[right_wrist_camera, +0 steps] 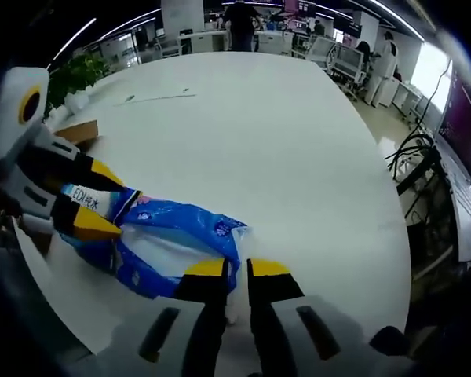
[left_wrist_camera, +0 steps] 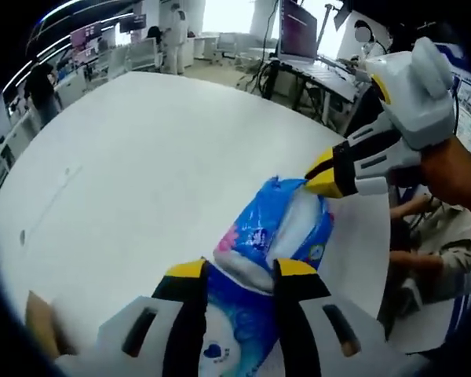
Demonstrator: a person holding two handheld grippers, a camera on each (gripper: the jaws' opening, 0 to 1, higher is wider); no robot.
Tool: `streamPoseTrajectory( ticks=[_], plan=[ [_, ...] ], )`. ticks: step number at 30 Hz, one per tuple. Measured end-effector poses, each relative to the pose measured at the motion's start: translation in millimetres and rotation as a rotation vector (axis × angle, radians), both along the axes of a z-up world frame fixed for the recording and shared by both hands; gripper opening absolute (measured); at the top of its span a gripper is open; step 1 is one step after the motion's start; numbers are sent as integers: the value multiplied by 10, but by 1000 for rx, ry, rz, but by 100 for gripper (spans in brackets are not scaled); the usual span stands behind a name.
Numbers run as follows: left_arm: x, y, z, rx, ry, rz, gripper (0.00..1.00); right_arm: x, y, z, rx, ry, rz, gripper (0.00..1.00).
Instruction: Operate the shoe box by opening the lid, removing the specified soft item, and placing it in the target area until the item is outside and the box remains undamaged.
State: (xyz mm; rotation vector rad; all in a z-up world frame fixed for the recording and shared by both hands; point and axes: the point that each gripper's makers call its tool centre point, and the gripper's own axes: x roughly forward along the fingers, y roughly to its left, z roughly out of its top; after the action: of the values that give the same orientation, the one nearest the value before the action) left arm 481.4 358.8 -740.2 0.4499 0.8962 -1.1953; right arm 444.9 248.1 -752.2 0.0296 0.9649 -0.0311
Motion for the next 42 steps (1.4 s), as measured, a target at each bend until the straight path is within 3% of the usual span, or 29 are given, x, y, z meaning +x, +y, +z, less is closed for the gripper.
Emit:
streamPoseTrajectory(
  ticks=[3,11,22,28,34,42],
  plan=[
    [-32,-21,61,-43,21,9,35,-2,24,25,0,-6,-1,9],
    [-23,51,121,-51,17,20,35,-14,79,108,-4,-16,7,8],
    [-143,308,604,-151,-20,16,37,-49,159,504,-4,-109,-18,18],
    [-216,693,759,-160,-44,20,37,-111,356,703,4,-144,-21,19],
    [-238,1135,872,-170,-65,40,36,-176,704,846,5,-154,7,18],
    [-184,1919,971,-183,-67,152,36,-181,1229,931,13,-159,55,18]
  ],
)
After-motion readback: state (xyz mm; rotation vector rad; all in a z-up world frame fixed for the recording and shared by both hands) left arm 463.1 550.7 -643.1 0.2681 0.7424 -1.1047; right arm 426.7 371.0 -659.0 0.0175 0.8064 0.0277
